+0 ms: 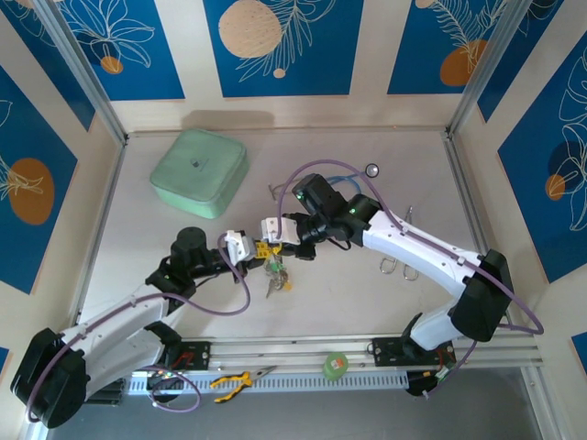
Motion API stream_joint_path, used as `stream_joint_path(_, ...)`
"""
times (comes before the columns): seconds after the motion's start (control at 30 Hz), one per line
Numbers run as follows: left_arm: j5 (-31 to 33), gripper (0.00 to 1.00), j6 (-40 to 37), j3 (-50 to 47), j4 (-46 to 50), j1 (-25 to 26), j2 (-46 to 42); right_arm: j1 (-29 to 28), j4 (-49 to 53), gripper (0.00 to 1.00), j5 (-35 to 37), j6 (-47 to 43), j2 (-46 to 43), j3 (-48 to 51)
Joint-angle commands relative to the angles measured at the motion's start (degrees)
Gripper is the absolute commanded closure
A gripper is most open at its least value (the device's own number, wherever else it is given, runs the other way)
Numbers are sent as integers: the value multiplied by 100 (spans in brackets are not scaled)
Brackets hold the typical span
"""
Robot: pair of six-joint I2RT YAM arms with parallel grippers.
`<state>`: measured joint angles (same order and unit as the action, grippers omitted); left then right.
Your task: Put the keys on the keyring
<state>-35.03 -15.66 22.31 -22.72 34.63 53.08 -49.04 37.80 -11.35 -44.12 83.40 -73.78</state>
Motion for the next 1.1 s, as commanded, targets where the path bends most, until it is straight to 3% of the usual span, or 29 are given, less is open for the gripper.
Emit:
stream_joint_path(0.0,-190,100,-66,178,-145,36,-46,44,-308,97,-478,146,-152,7)
stream_joint_path(0.07,-198,100,-20,85,-276,41,-143,387,-910,76,-924,600,-451,452)
stream_joint_path(0.1,-204,100,41,16,-401,43,-179,585,-1142,71,-1189,826,-575,648)
stream_joint_path(0.17,-239,100,212,-160,-814,39,-255,880,-1544,68,-1688,1255,-770,1018)
stream_joint_path(0.33,-283,100,595,-471,-1763,42,-231,917,-2014,63,-1992,1621,-880,1447)
stream_joint_path(0.8,-216,100,582,-499,-1763,44,-226,809,-1914,67,-2170,1709,-668,1399)
stream_joint_path(0.93,-242,100,591,-499,-1806,39,-218,783,-1852,77,-2016,1714,-564,1333)
stream_joint_path(1.07,-270,100,600,-508,-1812,43,-220,790,-1770,93,-1936,1709,-518,1286)
